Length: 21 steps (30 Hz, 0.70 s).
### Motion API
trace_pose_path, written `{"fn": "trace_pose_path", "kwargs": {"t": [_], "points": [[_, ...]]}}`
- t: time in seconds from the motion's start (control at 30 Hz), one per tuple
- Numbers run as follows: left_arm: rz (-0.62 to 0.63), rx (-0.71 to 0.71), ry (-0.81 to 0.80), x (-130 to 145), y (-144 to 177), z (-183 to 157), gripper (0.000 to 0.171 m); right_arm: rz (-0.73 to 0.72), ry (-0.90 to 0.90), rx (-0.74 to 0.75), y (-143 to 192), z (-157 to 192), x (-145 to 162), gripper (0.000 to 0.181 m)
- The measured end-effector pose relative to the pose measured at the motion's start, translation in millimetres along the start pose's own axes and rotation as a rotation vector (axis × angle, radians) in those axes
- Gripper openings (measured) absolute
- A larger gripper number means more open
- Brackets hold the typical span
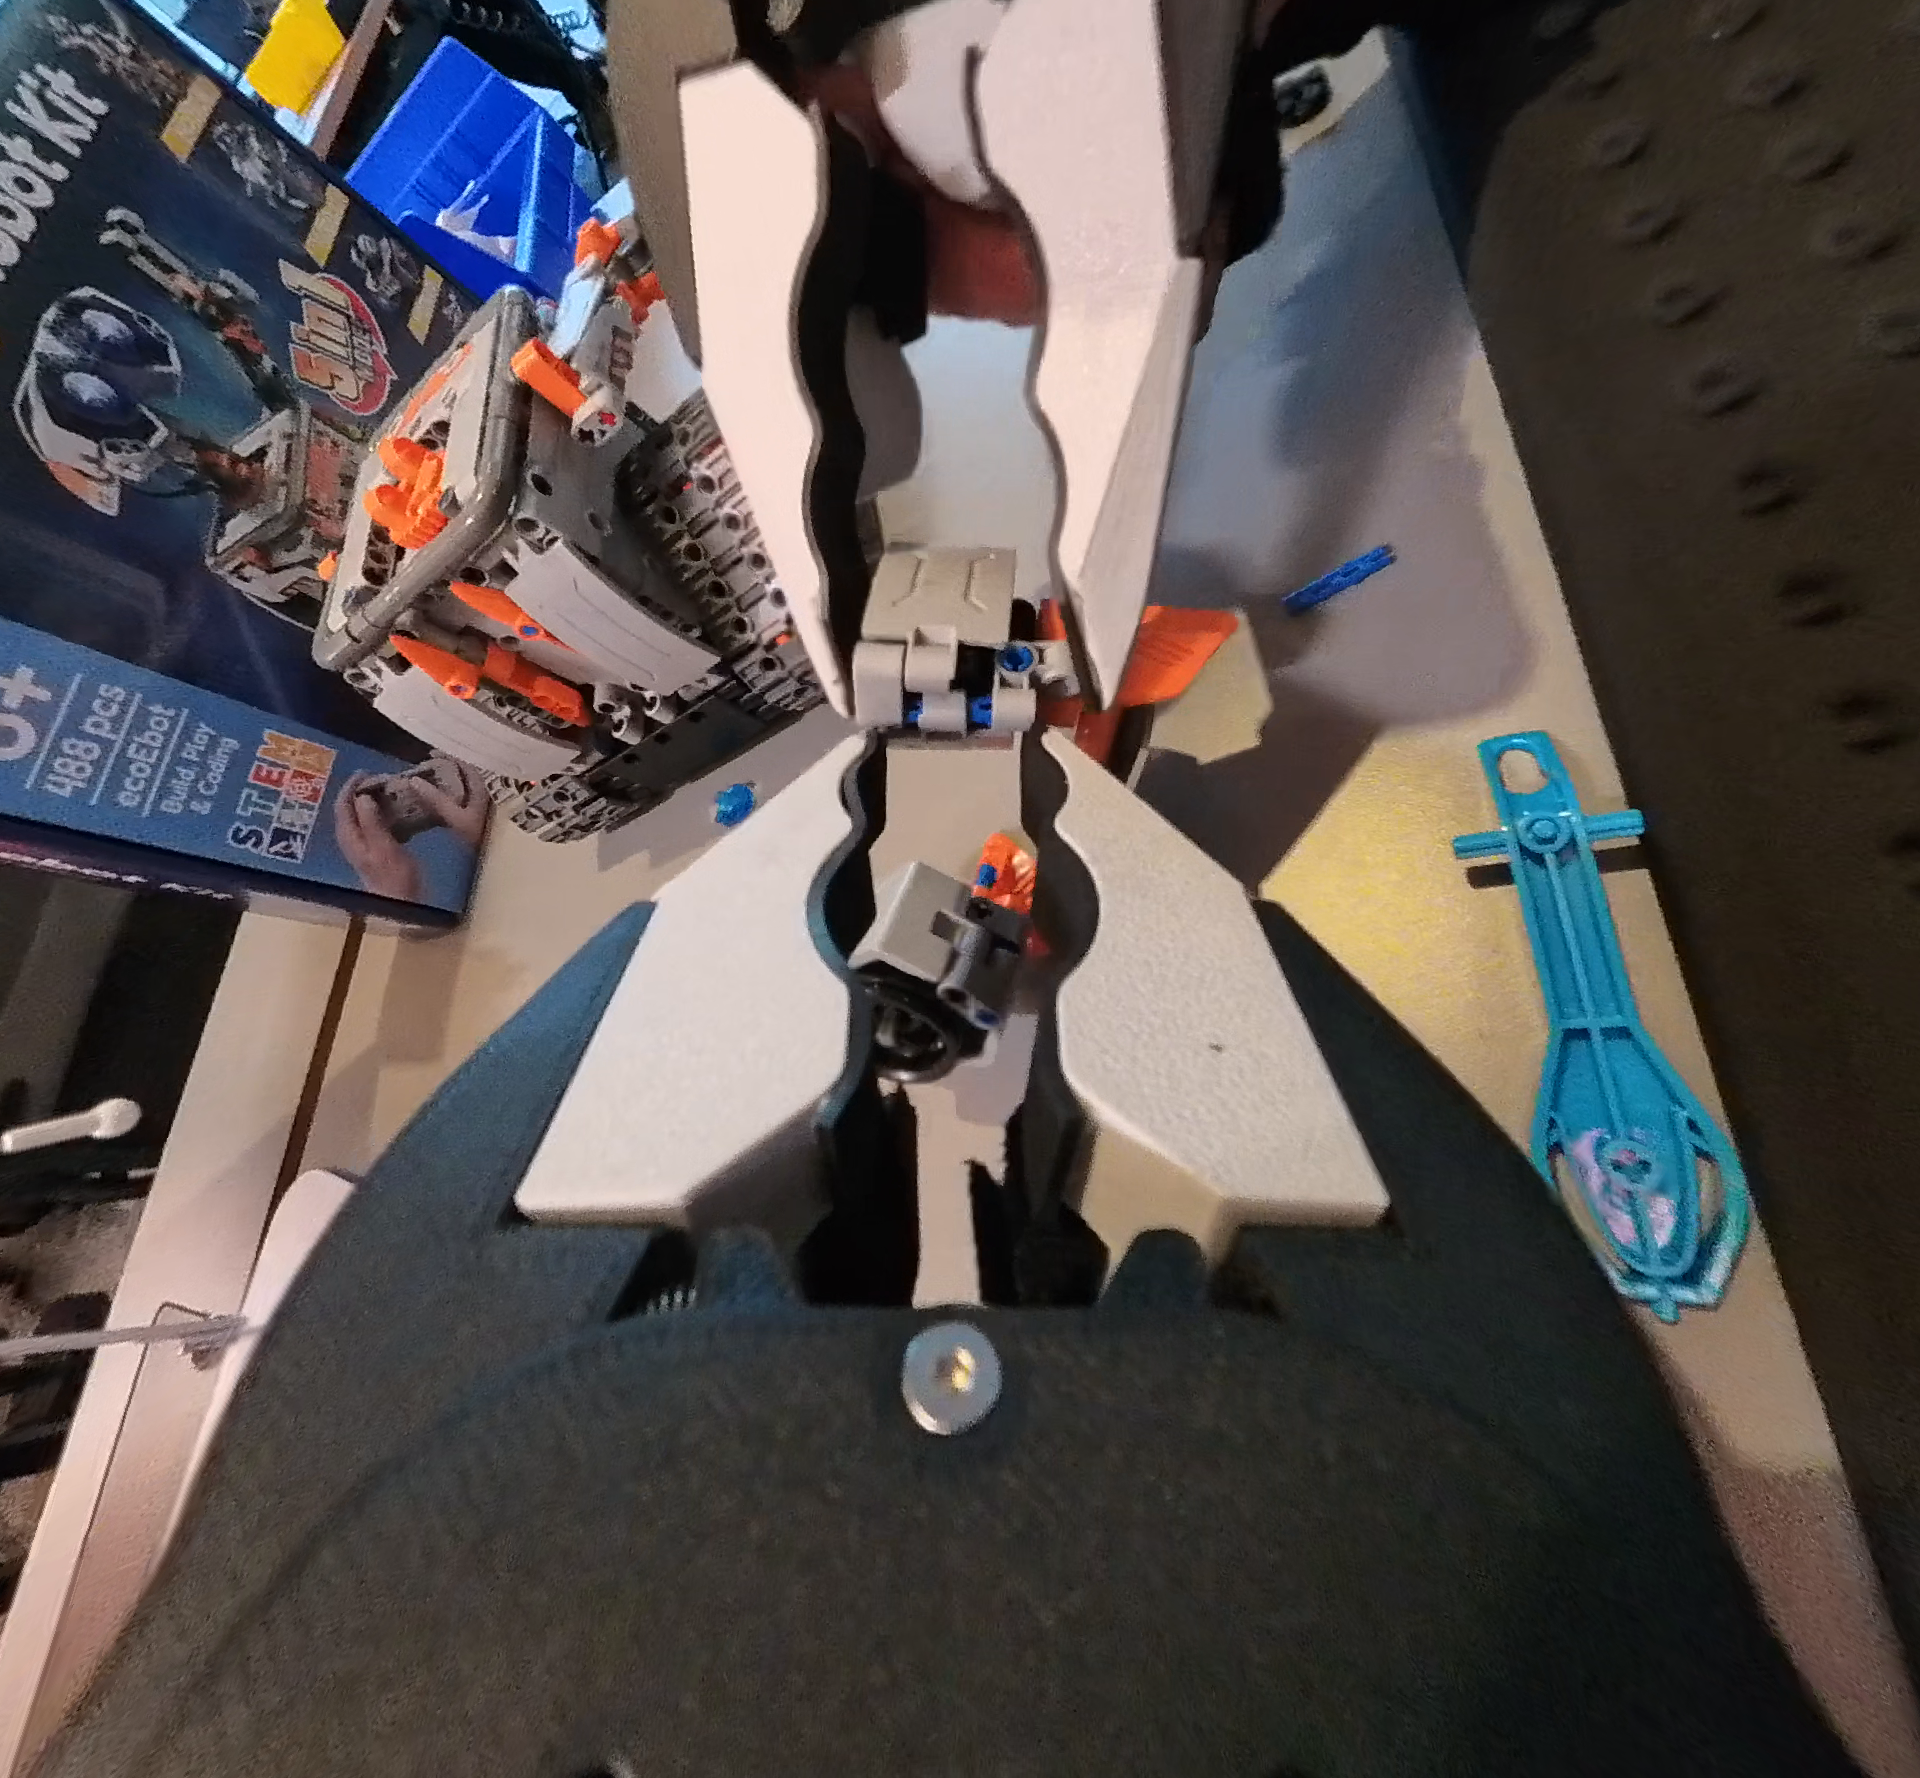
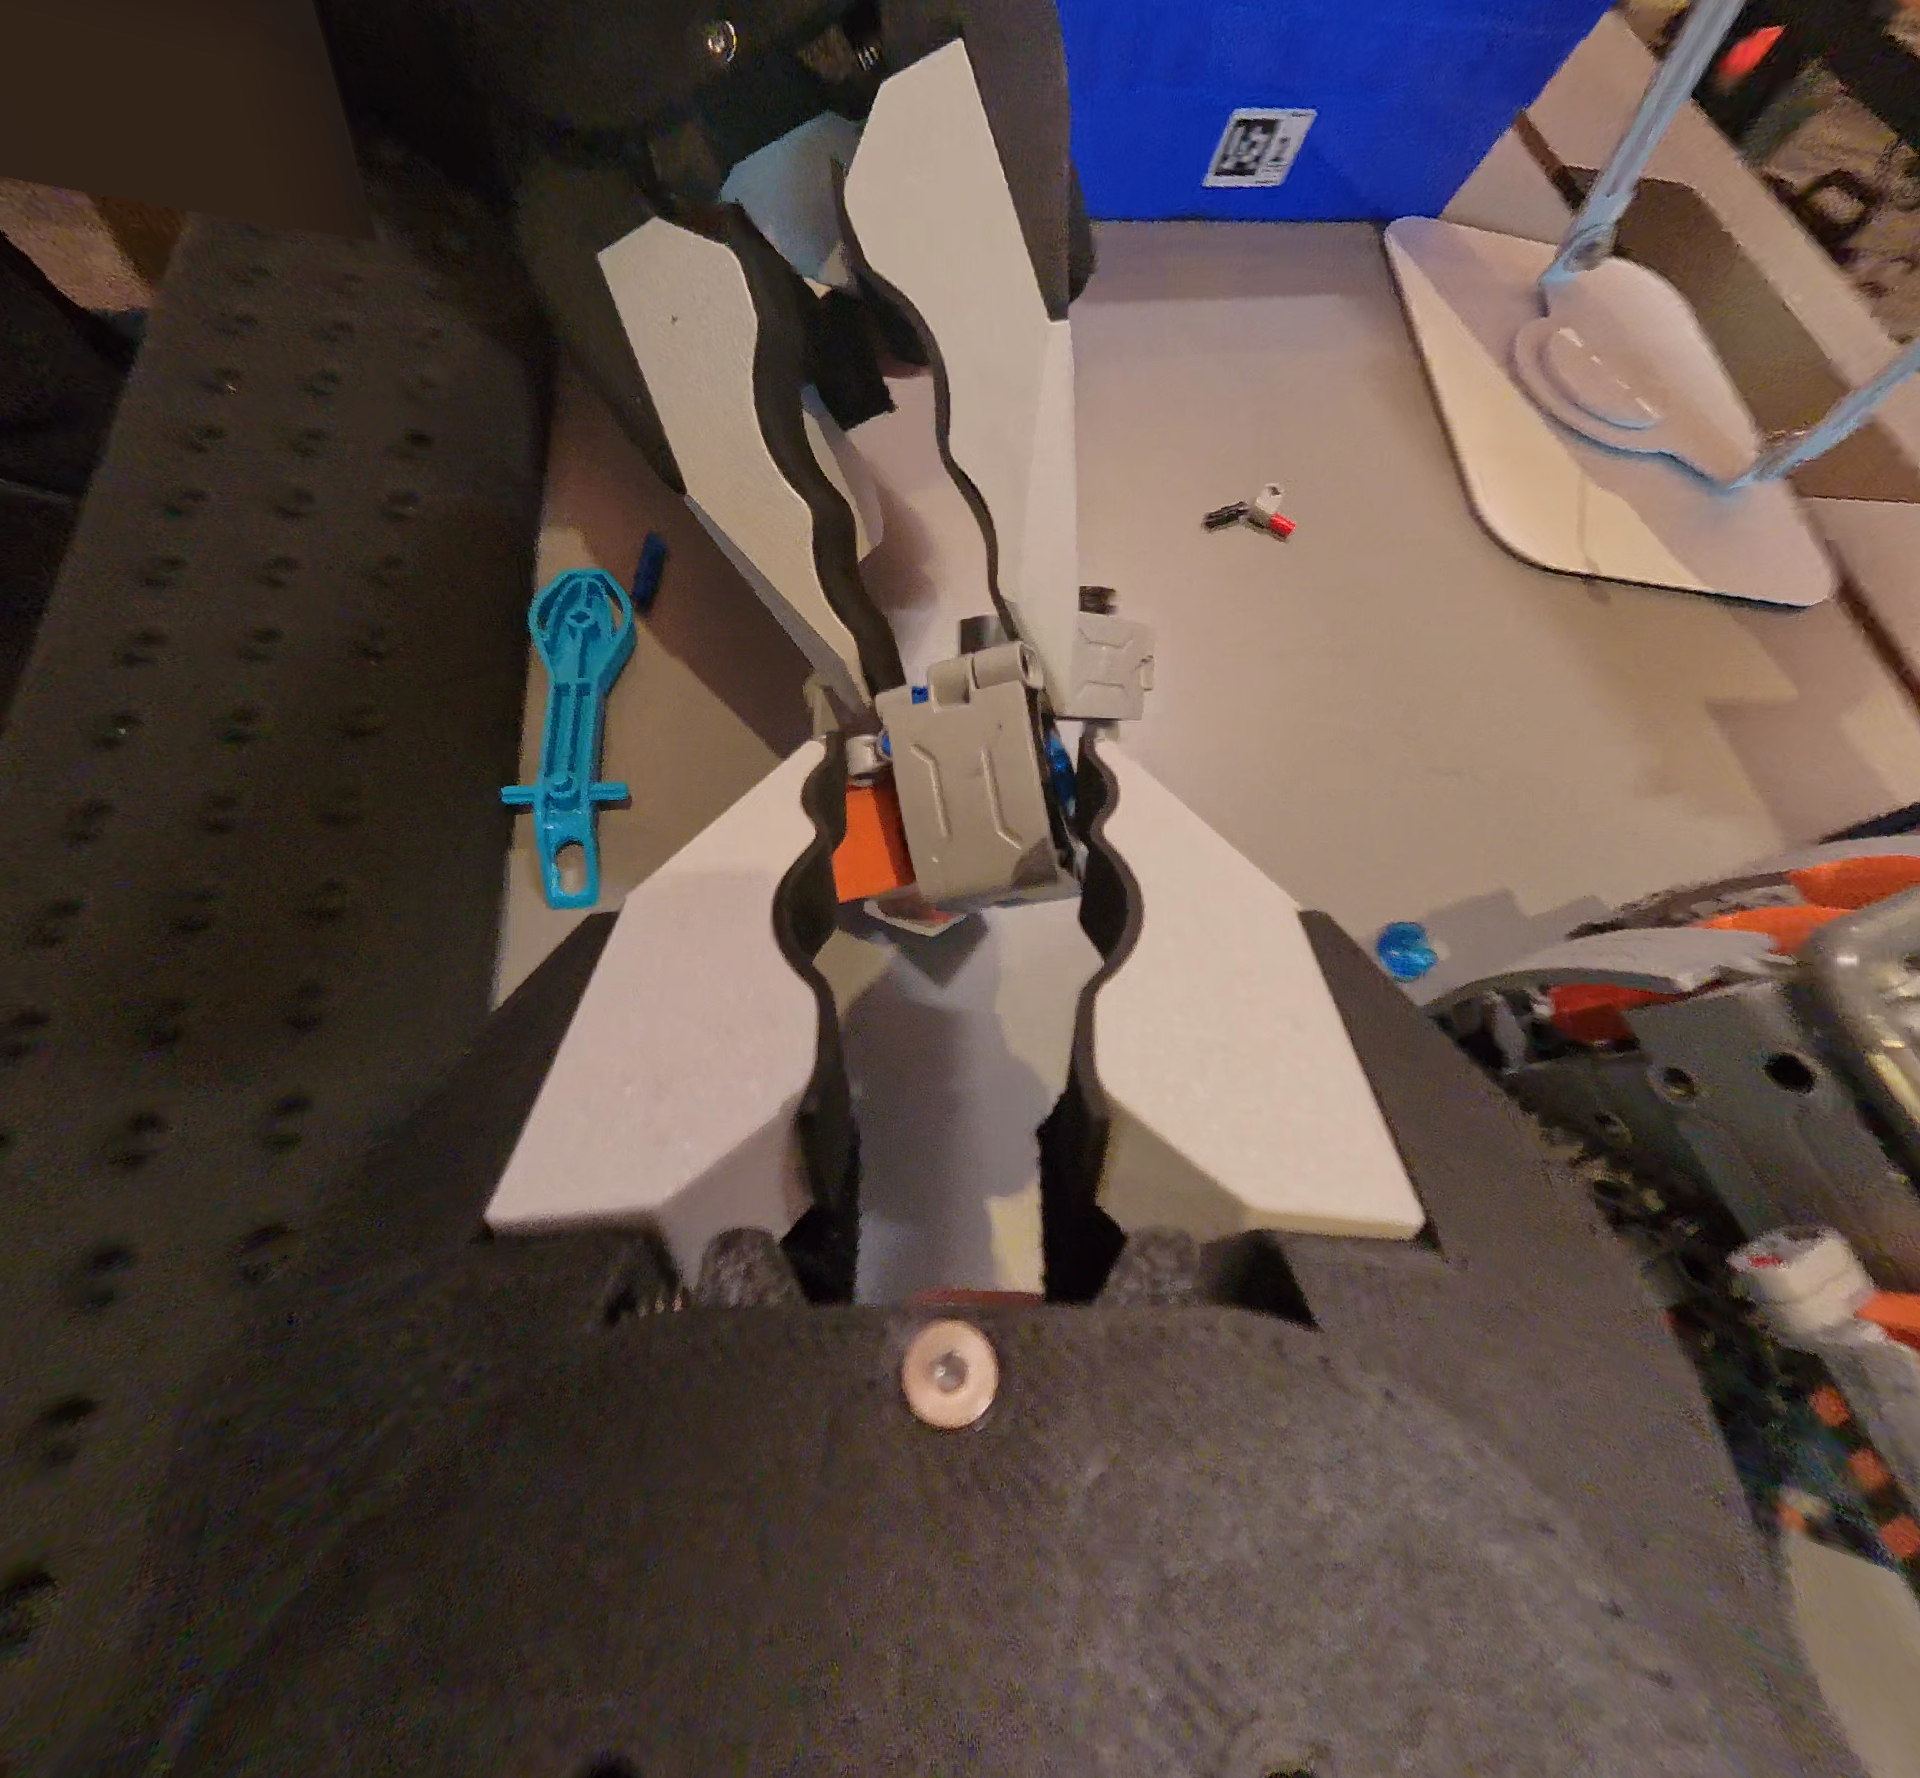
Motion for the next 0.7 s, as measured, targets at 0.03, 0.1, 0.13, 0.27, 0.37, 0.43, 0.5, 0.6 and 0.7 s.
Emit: {"fn": "trace_pose_path", "kwargs": {"t": [0.03,0.1,0.13,0.27,0.37,0.43,0.5,0.6,0.7], "points": [[0.004,-0.004,0.002,0,0,1,0.023,0.02,0.038,0.048,0,1,-3,0.042],[0.008,0.002,-0.002,-1,-1,1,0.022,0.058,0.142,0.146,1,7,-12,0.049],[0.014,0.004,-0.009,-1,-2,0,0.022,0.078,0.204,0.192,1,11,-16,0.05],[0.023,0.01,-0.013,-1,-5,1,0.022,0.15,0.296,0.189,-5,18,-14,0.036],[0.029,0.008,-0.032,-3,-6,-1,0.021,0.148,0.297,0.178,-4,18,-13,0.033],[0.032,-0.002,-0.051,-3,-7,-1,0.021,0.157,0.311,0.18,-3,19,-14,0.031],[0.042,-0.008,-0.066,-4,-7,-2,0.02,0.166,0.319,0.181,-4,19,-14,0.03],[0.05,-0.022,-0.084,-4,-7,-3,0.019,0.163,0.326,0.182,-4,19,-13,0.029],[0.066,-0.021,-0.101,-5,-8,-6,0.018,0.169,0.321,0.163,-5,19,-13,0.028]]}}
Point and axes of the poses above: each gripper's, where its closed fingertips meet, y back along the fingers, x out of its underside, z = x × y across the jaws, the point moved 9 cm from there along y, back along the fingers, and after that the axes turned 4 degrees about y, right-handed, at the moved point
